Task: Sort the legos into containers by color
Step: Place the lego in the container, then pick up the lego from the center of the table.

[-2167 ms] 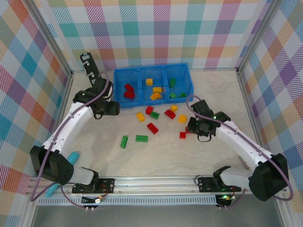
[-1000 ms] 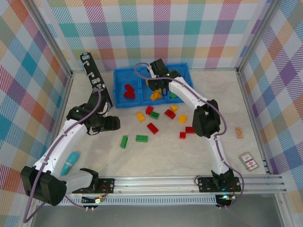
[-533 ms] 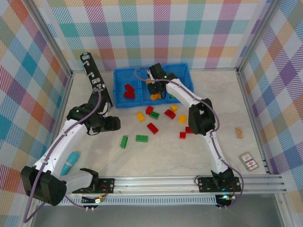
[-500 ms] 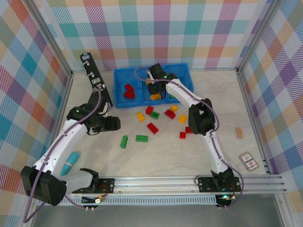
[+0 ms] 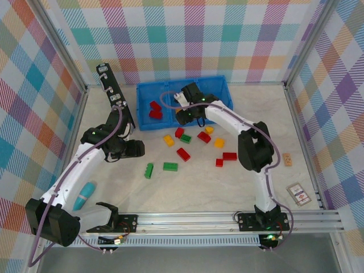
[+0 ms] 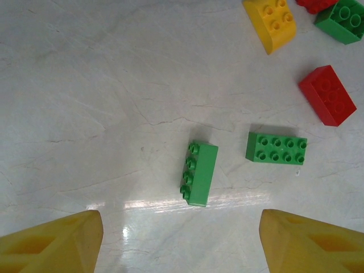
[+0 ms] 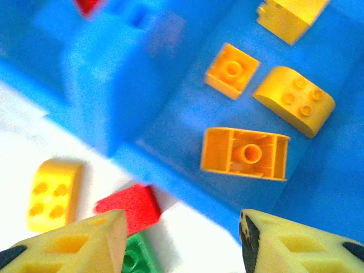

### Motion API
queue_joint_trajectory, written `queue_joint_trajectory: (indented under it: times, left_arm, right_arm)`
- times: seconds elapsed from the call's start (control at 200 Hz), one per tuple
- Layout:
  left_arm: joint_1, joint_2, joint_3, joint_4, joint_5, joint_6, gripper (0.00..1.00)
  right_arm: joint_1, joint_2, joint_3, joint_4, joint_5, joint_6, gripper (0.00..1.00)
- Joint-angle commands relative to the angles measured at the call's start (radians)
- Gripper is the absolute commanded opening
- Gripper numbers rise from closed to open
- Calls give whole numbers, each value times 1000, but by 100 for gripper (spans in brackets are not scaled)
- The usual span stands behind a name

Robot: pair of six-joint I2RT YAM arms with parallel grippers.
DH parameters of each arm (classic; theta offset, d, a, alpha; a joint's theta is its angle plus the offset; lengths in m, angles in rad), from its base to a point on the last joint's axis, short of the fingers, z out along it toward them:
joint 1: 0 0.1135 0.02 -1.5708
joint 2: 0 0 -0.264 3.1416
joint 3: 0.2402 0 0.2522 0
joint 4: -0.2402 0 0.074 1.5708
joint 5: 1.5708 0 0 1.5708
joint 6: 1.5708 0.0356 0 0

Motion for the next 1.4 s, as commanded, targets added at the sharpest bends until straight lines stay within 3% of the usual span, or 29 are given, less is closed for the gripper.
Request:
queue_joint_trajectory:
  times: [0.0,0.255,0.685,1.17,1.24,1.395]
  left_arm:
    - [-6,10,36,-5,-20,35,73]
    - [-6,27,57,-9,-8,51,74]
    - [-6,8,55,-26,-29,54,76]
    - [-6,4,69,-38,-29,60,84]
    - [-6,3,71,-40,-32,59,84]
    - [-6,0,72,-42,-32,58,85]
  right_arm:
    - [27,-84,-47,-33,-68,-114,56]
    - [46,-105,-139,-120,-113,-191,60]
    - [52,29,-52,-204,-54,-251,60]
    - [47,174,44,-241,-80,-235,62]
    - [48,174,39,-244,-84,-236,58]
    - [48,151,-3,-244,-90,-229,32]
